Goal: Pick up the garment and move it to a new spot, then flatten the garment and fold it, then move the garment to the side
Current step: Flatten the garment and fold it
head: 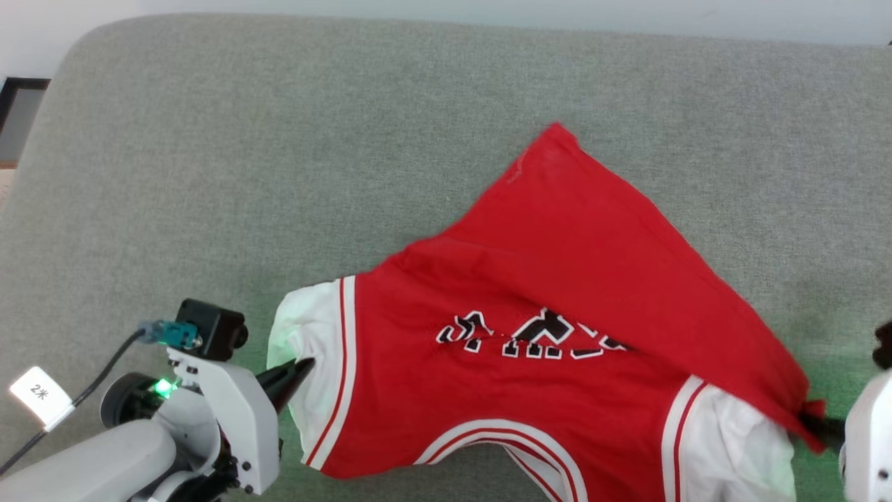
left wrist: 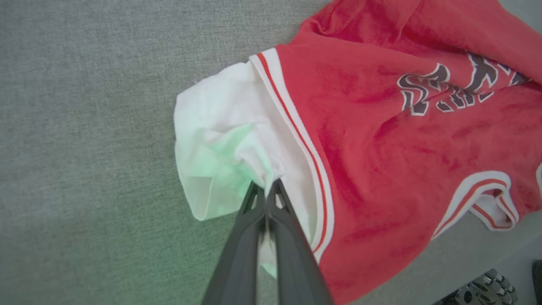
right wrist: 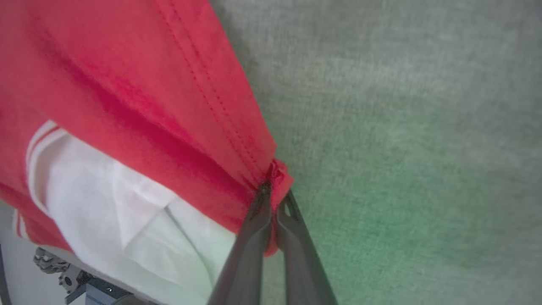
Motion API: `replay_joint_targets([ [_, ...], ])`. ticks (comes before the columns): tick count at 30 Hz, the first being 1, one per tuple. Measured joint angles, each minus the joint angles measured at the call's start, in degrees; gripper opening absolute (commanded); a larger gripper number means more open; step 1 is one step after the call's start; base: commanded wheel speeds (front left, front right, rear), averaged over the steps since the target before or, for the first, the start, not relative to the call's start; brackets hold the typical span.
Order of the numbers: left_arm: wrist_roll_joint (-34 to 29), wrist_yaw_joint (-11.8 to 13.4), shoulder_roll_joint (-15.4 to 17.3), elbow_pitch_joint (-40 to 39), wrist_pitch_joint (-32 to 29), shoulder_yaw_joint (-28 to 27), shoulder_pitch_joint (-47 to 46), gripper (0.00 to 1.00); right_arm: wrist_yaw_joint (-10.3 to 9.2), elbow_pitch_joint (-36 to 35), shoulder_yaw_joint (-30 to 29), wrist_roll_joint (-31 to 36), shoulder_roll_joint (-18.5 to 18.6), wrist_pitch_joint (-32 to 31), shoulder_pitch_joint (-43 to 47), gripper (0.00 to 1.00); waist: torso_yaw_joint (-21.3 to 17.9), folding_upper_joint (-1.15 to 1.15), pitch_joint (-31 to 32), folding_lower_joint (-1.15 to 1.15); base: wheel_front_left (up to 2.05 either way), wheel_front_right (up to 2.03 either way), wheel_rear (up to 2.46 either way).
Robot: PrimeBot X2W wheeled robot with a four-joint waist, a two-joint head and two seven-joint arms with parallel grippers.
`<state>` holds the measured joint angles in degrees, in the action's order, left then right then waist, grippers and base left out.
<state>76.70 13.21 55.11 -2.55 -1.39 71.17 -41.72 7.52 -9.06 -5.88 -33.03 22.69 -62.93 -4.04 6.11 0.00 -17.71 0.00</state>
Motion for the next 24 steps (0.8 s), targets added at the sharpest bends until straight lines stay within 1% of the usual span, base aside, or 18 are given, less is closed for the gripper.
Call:
replay_joint_targets([
  [2, 0.0, 0.1, -0.1, -0.1, 0.1, 0.0, 0.1, 0.0, 0.01, -0.5, -1.0, 1.3, -2.0, 1.5, 1.8, 0.0, 0.0, 0.0, -0.1, 0.0, 0.0, 0.0, 0.0],
  [5, 0.0, 0.1, -0.1, -0.1, 0.2, -0.1, 0.1, 0.0, 0.02, 0.5, -0.9, 3.4, -3.3, 4.4, 2.6, 0.0, 0.0, 0.0, -0.2, 0.0, 0.0, 0.0, 0.0],
  [6, 0.1, 0.1, -0.1, -0.1, 0.2, -0.1, 0.1, 0.0, 0.02, 0.9, -0.6, 4.4, -3.3, 5.5, 2.6, 0.04, 0.0, 0.0, -0.2, 0.0, 0.0, 0.0, 0.0],
  [7, 0.1, 0.1, -0.1, -0.1, 0.2, -0.1, 0.1, 0.0, 0.04, 1.2, -0.3, 5.0, -3.3, 6.2, 2.6, 0.29, 0.0, 0.0, -0.2, 0.0, 0.0, 0.0, 0.0],
  [8, 0.1, 0.1, -0.1, -0.1, 0.2, -0.1, 0.1, 0.0, 0.04, 1.5, -0.3, 5.0, -3.5, 6.9, 2.6, 0.88, 0.0, 0.0, -0.2, 0.0, 0.0, 0.0, 0.0],
  [9, 0.1, 0.1, -0.2, -0.1, 0.2, -0.1, 0.1, 0.0, 0.04, 1.5, -0.3, 5.1, -3.6, 7.2, 2.5, 1.0, -0.1, 0.0, -0.2, 0.0, 0.0, 0.0, 0.0],
  [14, 0.1, 0.2, -0.3, -0.3, 0.1, -0.1, 0.1, 0.0, 0.03, -0.7, 0.1, 5.2, -2.7, 7.4, 1.5, 1.0, 0.0, 0.0, 0.1, 0.0, 0.0, 0.0, 0.0],
  [18, 0.0, 0.4, -0.4, -0.6, 0.1, 0.0, 0.4, 0.0, 0.01, -5.0, -0.5, 4.5, -1.9, 6.4, 0.5, 1.0, 0.4, 0.0, 0.4, 0.0, 0.0, 0.0, 0.0],
  [21, -0.1, 0.4, -0.6, -0.8, 0.1, 0.1, 0.6, 0.0, 0.01, -8.6, -0.8, 4.4, -1.5, 6.5, -2.2, 1.0, 0.8, 0.0, 0.5, 0.0, 0.0, 0.0, 0.0],
  [24, -0.4, 0.4, -1.0, -1.2, 0.1, 0.1, 0.6, 0.0, 0.01, -10.4, 0.5, 4.5, -1.6, 8.6, -6.6, 1.0, 1.5, 0.0, 0.4, 0.0, 0.0, 0.0, 0.0],
])
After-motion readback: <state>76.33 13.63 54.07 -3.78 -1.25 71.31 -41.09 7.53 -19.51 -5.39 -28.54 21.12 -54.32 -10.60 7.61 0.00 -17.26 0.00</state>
